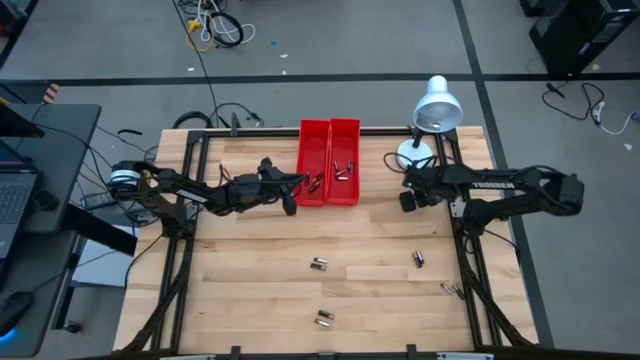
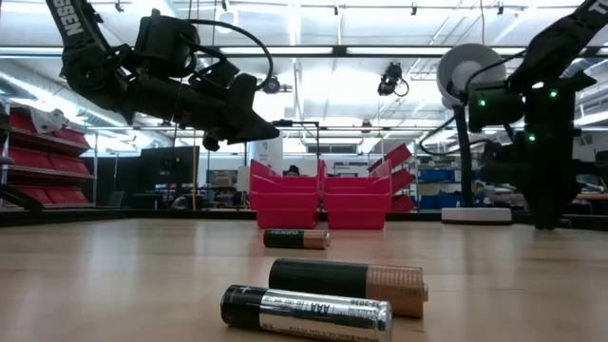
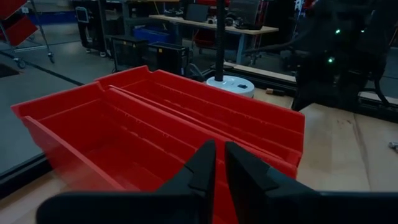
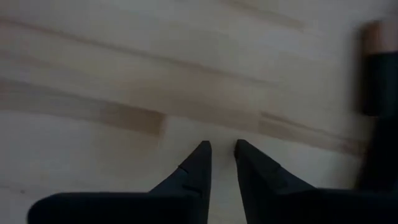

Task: Sort batteries
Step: Put the black battery into the left red bin

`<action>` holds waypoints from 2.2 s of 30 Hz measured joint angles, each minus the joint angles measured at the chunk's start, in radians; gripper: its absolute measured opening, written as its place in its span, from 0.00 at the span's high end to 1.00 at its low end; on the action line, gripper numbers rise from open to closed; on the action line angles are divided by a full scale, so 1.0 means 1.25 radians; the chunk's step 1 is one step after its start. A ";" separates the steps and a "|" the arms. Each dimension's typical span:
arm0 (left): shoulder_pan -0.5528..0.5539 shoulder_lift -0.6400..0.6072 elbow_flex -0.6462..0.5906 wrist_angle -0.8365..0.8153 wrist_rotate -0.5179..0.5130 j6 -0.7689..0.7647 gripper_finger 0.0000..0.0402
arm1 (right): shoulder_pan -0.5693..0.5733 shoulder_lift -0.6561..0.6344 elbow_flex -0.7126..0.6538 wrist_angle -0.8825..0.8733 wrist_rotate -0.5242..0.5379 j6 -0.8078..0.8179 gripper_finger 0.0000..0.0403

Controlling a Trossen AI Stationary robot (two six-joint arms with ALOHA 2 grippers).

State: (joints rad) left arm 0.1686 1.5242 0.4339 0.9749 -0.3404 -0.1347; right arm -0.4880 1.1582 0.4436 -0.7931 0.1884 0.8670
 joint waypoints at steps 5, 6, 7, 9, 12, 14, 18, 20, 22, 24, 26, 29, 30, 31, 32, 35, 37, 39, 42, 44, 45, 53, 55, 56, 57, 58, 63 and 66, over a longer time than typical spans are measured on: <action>0.002 0.000 0.000 0.005 -0.003 0.003 0.88 | -0.046 0.002 0.017 -0.001 0.109 -0.066 0.88; 0.002 0.000 0.000 0.005 -0.003 0.003 0.88 | -0.053 0.002 0.028 0.000 0.147 -0.076 0.89; 0.002 0.000 0.000 0.005 -0.003 0.003 0.88 | -0.062 0.002 0.037 -0.006 0.183 -0.087 0.89; 0.002 0.000 0.000 0.001 -0.003 0.003 0.88 | -0.083 0.002 0.051 -0.036 0.239 -0.101 0.91; 0.002 0.000 0.000 -0.003 -0.003 0.003 0.88 | -0.120 0.002 0.061 -0.069 0.260 -0.104 0.93; 0.002 0.000 0.000 -0.001 -0.003 0.003 0.88 | -0.142 0.002 0.059 -0.088 0.253 -0.102 0.95; 0.002 0.000 0.000 0.001 -0.003 0.009 0.88 | -0.181 0.003 0.059 -0.067 0.249 -0.129 0.98; 0.002 0.000 0.000 0.000 -0.003 0.009 0.88 | -0.204 0.012 0.060 -0.058 0.248 -0.140 0.99; 0.002 0.000 0.000 0.000 -0.003 0.009 0.88 | -0.222 0.032 0.060 -0.047 0.247 -0.155 1.00; 0.002 0.000 0.000 0.000 -0.003 0.009 0.88 | -0.238 0.062 0.060 -0.027 0.246 -0.173 1.00; 0.002 0.000 0.000 0.000 -0.003 0.009 0.88 | -0.251 0.096 0.060 -0.013 0.246 -0.190 0.99; 0.002 0.000 0.000 -0.001 -0.003 0.009 0.88 | -0.258 0.151 0.060 0.004 0.227 -0.197 0.98; 0.002 0.000 0.000 -0.001 -0.003 0.010 0.88 | -0.259 0.168 0.060 0.008 0.224 -0.200 0.97; 0.002 0.000 0.000 -0.001 -0.003 0.013 0.88 | -0.260 0.184 0.061 0.017 0.221 -0.200 0.97; 0.002 0.000 0.000 -0.001 -0.003 0.018 0.88 | -0.262 0.201 0.063 0.019 0.218 -0.201 0.97; 0.002 0.000 0.000 -0.001 -0.003 0.021 0.88 | -0.249 0.228 0.065 0.026 0.192 -0.200 0.96; 0.002 0.000 0.000 -0.001 -0.003 0.021 0.88 | -0.221 0.232 0.067 0.027 0.186 -0.195 0.96; 0.002 0.000 0.000 -0.001 -0.003 0.021 0.88 | -0.187 0.220 0.081 0.013 0.166 -0.184 0.97; 0.002 0.000 0.000 -0.001 -0.003 0.021 0.88 | -0.136 0.185 0.118 -0.016 0.074 -0.165 0.97; 0.002 0.000 0.000 -0.001 -0.003 0.021 0.88 | -0.108 0.155 0.141 -0.037 0.047 -0.164 0.97; 0.002 0.000 0.000 -0.002 -0.003 0.021 0.88 | -0.096 0.140 0.152 -0.047 0.033 -0.165 0.96; 0.001 0.000 0.000 -0.016 -0.003 0.017 0.88 | 0.010 0.056 0.194 -0.162 -0.013 -0.128 0.91; 0.001 0.000 0.000 -0.017 -0.003 0.007 0.88 | 0.023 0.053 0.189 -0.196 -0.045 -0.125 0.89; 0.001 0.000 0.000 -0.017 -0.003 0.003 0.88 | 0.026 0.054 0.186 -0.215 -0.048 -0.123 0.87; 0.001 0.000 0.000 -0.017 -0.003 0.002 0.88 | 0.028 0.054 0.184 -0.230 -0.051 -0.114 0.86; 0.001 0.000 0.000 -0.017 -0.003 0.001 0.88 | 0.027 0.054 0.181 -0.241 -0.053 -0.095 0.84; 0.001 0.000 0.000 -0.018 0.004 0.017 0.88 | -0.008 0.054 0.179 -0.295 -0.108 -0.036 0.73; 0.002 0.000 0.000 -0.017 0.006 0.042 0.88 | -0.015 0.054 0.179 -0.315 -0.139 0.005 0.66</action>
State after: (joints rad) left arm 0.1713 1.5242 0.4339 0.9537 -0.3324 -0.0821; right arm -0.5064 1.2259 0.6670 -1.1871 0.0151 0.8731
